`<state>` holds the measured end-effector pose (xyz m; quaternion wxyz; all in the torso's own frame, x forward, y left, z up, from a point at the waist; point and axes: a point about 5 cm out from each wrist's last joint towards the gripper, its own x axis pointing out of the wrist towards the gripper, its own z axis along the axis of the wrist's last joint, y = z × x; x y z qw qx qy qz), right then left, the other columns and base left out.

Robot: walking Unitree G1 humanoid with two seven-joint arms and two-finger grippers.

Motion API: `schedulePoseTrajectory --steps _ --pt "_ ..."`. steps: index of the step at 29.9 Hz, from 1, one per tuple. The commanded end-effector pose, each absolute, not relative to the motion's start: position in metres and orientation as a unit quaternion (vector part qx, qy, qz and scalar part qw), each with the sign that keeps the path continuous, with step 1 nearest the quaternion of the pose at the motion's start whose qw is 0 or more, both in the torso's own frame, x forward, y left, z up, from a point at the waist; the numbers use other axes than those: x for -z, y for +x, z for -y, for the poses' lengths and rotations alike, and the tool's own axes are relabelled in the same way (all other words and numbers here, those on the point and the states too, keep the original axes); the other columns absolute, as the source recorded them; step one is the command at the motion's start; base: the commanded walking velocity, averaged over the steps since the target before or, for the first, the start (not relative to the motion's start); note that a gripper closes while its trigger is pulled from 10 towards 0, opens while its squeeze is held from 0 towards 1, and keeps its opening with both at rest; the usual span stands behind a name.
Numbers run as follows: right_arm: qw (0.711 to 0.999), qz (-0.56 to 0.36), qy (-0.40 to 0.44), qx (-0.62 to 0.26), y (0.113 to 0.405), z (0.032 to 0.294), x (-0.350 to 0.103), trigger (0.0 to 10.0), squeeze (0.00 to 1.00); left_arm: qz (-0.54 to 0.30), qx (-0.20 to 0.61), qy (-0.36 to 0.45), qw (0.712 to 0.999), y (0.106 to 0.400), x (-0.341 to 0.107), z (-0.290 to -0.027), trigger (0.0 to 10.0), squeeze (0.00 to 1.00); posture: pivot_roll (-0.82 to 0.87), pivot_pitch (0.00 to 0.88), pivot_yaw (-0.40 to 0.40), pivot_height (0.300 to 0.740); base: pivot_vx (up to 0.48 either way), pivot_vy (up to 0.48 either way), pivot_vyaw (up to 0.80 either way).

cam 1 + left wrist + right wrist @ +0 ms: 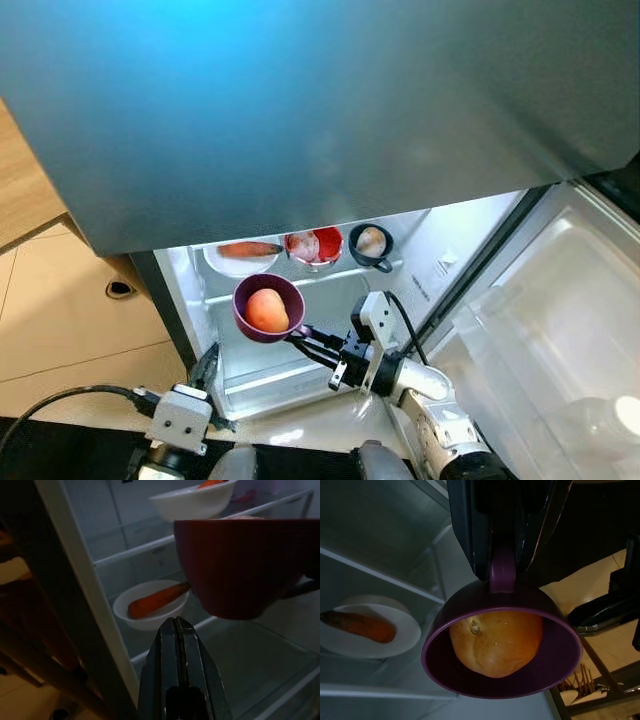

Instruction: Restocking fridge

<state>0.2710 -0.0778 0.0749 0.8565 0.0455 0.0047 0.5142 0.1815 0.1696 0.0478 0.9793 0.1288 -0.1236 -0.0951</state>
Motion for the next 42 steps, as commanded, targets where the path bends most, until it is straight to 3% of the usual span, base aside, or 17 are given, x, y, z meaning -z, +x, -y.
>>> schedulePoseTrajectory --steps 1,18,26,27,30,42 --pt "0.851 0.007 0.042 -0.523 0.271 0.074 -0.080 10.0 0.00 0.113 0.087 0.122 0.982 0.177 -0.045 -0.170 8.2 0.00 -0.11 0.163 -0.064 0.636 0.000 0.000 0.00" --pt "0.847 0.058 0.053 -0.525 0.279 0.066 -0.106 10.0 0.00 0.097 0.087 0.123 0.984 0.175 -0.044 -0.167 9.9 0.00 -0.10 0.155 -0.061 0.621 0.000 0.000 0.00" --pt "0.838 0.100 0.090 -0.529 0.287 0.061 -0.134 10.0 0.00 0.096 0.088 0.122 0.984 0.177 -0.045 -0.165 10.0 0.00 -0.11 0.158 -0.060 0.621 0.000 0.000 0.00" --pt "0.823 0.121 0.086 -0.549 0.286 0.055 -0.149 10.0 0.00 0.096 0.089 0.123 0.984 0.179 -0.045 -0.165 10.0 0.00 -0.11 0.161 -0.061 0.621 0.000 0.000 0.00" --pt "0.815 0.137 0.076 -0.558 0.286 0.052 -0.161 10.0 0.00 0.097 0.090 0.123 0.984 0.180 -0.046 -0.165 10.0 0.00 -0.11 0.165 -0.061 0.621 0.000 0.000 0.00" --pt "0.809 0.158 0.034 -0.565 0.295 0.039 -0.182 10.0 0.00 0.101 0.093 0.125 0.983 0.192 -0.048 -0.164 10.0 0.00 -0.12 0.173 -0.063 0.621 0.000 0.000 0.00"
